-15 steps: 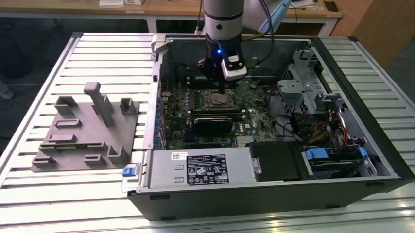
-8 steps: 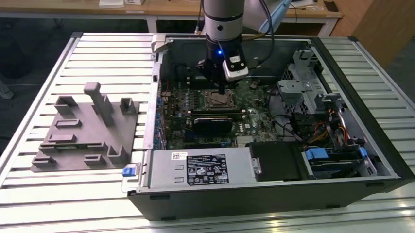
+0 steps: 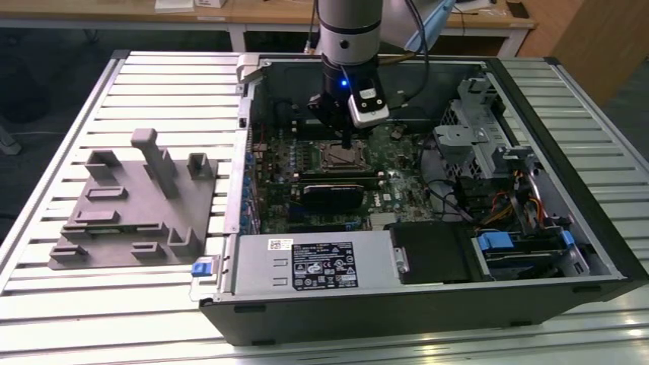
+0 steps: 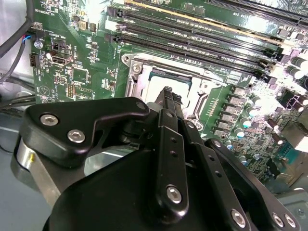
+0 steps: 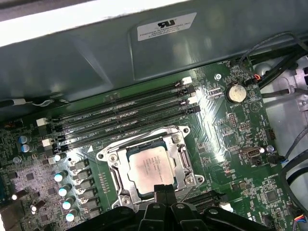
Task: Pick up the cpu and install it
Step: 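Install the second cpu locking lever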
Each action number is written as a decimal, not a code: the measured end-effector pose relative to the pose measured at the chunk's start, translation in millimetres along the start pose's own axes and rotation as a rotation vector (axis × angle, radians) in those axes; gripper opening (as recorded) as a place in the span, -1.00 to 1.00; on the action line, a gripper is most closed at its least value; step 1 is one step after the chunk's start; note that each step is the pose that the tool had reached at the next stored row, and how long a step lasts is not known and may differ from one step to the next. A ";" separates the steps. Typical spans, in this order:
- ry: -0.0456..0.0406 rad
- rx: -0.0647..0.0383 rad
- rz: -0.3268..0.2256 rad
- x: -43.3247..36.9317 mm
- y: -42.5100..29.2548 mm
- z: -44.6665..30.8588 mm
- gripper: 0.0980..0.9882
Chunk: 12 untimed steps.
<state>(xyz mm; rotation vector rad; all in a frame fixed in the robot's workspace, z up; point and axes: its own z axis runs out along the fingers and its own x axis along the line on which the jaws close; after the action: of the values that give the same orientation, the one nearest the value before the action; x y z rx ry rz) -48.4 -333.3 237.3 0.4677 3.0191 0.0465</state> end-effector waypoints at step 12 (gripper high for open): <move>0.0000 0.000 0.000 -0.6 0.3 -7.8 -0.98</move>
<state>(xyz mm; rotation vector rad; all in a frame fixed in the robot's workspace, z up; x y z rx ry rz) -48.4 -333.4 245.2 0.4677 3.0191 0.0467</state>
